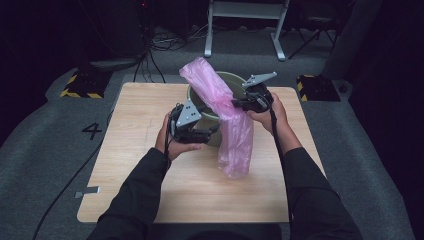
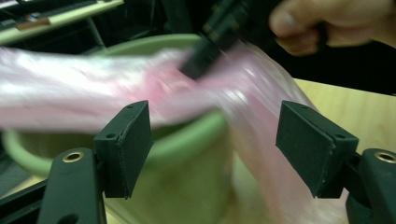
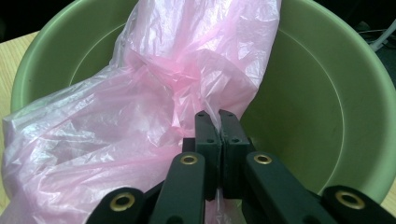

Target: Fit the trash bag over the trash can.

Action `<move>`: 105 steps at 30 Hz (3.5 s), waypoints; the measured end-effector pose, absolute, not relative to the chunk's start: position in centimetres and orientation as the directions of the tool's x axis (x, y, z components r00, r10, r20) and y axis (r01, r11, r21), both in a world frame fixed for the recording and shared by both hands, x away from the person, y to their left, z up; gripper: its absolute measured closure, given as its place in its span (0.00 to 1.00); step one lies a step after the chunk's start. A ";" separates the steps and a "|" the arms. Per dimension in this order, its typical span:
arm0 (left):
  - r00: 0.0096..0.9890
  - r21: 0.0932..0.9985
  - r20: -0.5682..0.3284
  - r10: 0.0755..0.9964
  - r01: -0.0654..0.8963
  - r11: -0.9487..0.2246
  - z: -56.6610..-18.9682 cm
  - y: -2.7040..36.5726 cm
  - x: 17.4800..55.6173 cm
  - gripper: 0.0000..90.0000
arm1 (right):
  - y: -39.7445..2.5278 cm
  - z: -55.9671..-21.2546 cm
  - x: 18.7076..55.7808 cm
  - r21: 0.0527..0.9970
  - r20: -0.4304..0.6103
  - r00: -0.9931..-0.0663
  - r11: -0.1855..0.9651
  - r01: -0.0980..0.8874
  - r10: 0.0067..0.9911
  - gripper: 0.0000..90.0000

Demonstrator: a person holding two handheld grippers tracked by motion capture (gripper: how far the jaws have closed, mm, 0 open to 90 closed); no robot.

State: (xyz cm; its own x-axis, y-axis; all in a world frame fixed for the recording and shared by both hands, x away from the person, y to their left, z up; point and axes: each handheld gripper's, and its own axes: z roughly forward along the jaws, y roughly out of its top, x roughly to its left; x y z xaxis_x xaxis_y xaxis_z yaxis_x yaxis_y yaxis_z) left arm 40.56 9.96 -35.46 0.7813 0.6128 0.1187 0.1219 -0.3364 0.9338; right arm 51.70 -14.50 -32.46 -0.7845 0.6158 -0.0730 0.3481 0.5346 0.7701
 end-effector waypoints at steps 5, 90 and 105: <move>0.822 0.916 0.043 0.567 0.195 -0.352 -38.4 8.1 40.2 0.27 | -14.5 -32.4 51.7 0.767 -0.075 -0.787 0.540 0.347 0.613 0.99; 0.770 0.928 0.242 0.590 -0.006 -0.373 -31.6 14.2 39.4 1.00 | -11.1 -30.2 54.4 0.594 -0.170 -0.745 0.670 0.446 0.646 0.62; 0.730 0.931 0.209 0.650 0.056 -0.361 -31.5 14.0 42.5 1.00 | -13.2 -30.2 53.4 0.738 -0.124 -0.730 0.554 0.385 0.672 0.53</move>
State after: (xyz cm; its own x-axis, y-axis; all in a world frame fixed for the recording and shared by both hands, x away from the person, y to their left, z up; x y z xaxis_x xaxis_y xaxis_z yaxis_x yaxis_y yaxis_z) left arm 42.45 13.97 -31.50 0.7303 0.6505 0.2086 0.0559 -0.3612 0.9308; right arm 53.41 -13.19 -30.24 -0.7297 0.6725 -0.1240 0.3854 0.5542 0.7378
